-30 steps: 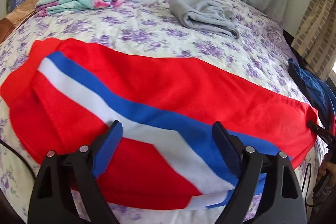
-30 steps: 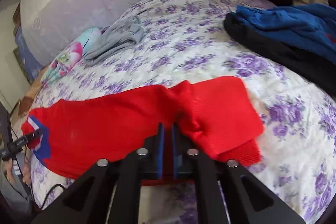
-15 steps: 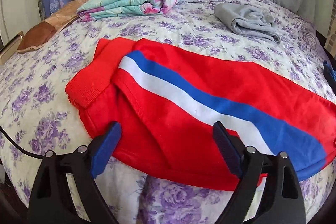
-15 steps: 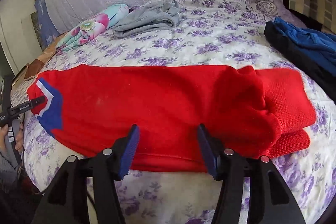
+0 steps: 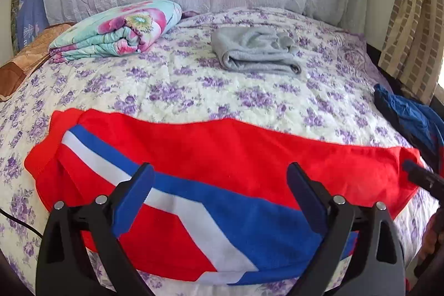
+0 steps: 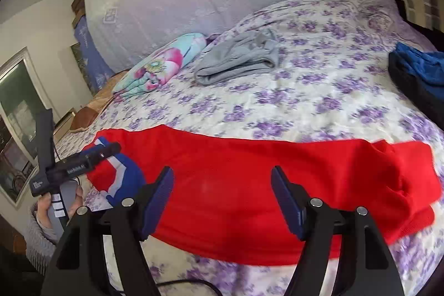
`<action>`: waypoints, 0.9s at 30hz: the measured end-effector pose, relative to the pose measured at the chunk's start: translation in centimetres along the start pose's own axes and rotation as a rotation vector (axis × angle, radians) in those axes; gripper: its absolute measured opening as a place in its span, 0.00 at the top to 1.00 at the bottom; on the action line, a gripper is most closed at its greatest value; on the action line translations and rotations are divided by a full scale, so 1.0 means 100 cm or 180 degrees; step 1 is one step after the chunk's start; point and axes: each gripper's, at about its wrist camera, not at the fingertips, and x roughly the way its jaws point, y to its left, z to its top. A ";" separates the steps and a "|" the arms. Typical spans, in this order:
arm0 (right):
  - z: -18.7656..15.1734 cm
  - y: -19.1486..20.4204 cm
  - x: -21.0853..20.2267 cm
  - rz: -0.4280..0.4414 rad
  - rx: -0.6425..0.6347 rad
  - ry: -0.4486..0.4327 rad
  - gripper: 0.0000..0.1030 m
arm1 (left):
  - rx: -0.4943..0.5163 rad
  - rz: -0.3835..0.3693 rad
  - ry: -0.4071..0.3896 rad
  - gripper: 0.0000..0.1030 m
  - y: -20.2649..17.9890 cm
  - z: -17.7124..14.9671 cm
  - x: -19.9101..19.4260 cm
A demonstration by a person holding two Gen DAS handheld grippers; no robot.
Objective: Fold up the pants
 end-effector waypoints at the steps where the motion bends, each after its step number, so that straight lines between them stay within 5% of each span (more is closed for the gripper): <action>1: 0.006 0.007 0.009 0.0074 -0.0051 0.0058 0.28 | 0.0020 0.0080 0.0107 0.09 0.005 -0.006 0.007; 4: 0.026 0.030 0.043 0.0400 -0.0187 0.0309 0.28 | -0.0044 0.0409 0.0402 0.09 0.037 -0.030 0.026; 7: 0.055 0.056 0.086 0.0605 -0.0380 0.0542 0.28 | -0.0293 0.0134 0.0247 0.09 0.060 -0.033 0.003; 9: 0.075 0.076 0.120 0.0666 -0.0597 0.0668 0.30 | -0.0393 0.0210 0.0142 0.06 0.065 -0.033 -0.006; 15: 0.090 0.106 0.216 0.0547 -0.0742 0.1147 0.82 | -0.0430 0.0339 0.0197 0.05 0.069 -0.038 0.009; 17: 0.079 0.116 0.230 0.0453 -0.0964 0.1242 0.88 | -0.0399 0.0349 0.0239 0.05 0.068 -0.038 0.012; 21: 0.069 0.125 0.248 0.0195 -0.1251 0.1277 0.97 | -0.0375 0.0374 0.0273 0.05 0.067 -0.037 0.014; 27: 0.090 0.117 0.234 0.0170 -0.1049 0.1001 0.94 | -0.0389 0.0343 0.0254 0.05 0.068 -0.038 0.013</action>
